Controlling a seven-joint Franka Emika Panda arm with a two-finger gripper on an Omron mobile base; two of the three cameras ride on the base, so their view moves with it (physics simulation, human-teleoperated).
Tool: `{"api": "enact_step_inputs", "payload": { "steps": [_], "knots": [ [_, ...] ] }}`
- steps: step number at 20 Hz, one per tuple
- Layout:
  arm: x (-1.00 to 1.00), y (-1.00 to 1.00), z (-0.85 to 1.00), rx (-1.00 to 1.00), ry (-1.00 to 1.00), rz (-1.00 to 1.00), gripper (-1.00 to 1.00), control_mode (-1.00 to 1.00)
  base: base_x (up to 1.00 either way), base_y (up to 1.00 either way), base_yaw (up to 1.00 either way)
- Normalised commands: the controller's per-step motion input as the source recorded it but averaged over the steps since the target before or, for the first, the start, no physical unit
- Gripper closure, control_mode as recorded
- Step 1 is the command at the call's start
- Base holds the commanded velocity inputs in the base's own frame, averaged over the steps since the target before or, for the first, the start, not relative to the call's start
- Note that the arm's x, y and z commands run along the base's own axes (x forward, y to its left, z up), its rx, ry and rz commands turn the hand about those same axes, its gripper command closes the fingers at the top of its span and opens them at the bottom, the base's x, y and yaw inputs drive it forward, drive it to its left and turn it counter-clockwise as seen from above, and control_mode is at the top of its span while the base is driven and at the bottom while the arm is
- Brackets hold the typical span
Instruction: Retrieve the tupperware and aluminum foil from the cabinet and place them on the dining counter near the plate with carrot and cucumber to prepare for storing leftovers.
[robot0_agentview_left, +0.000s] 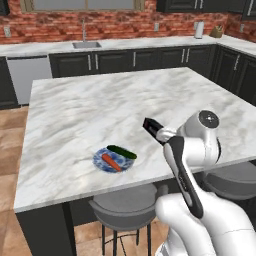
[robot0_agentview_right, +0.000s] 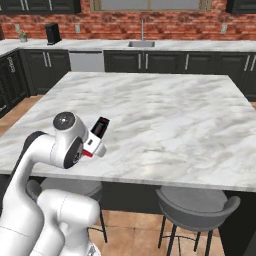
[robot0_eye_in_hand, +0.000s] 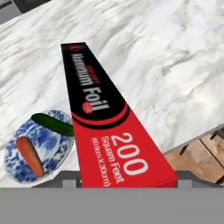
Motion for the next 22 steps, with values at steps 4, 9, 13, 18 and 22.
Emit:
{"api": "enact_step_inputs", "payload": {
  "steps": [4, 9, 13, 18, 22],
  "knots": [
    [0.58, 0.21, -0.47, 0.0, 0.18, 0.0, 1.0, -1.0, 0.0, 0.0, 0.0],
    [0.52, 0.2, -0.47, 0.0, 0.21, 0.0, 1.0, -1.0, 0.0, 0.0, 0.0],
    [0.52, 0.12, -0.4, 0.0, 0.19, 0.0, 1.0, -1.0, 0.0, 0.0, 0.0],
    [0.54, 0.04, -0.39, 0.0, 0.16, 0.0, 1.0, -1.0, 0.0, 0.0, 0.0],
    [0.38, 0.0, -0.7, 0.0, 0.13, 0.0, 1.0, -1.0, 0.0, 0.0, 0.0]
  ]
}}
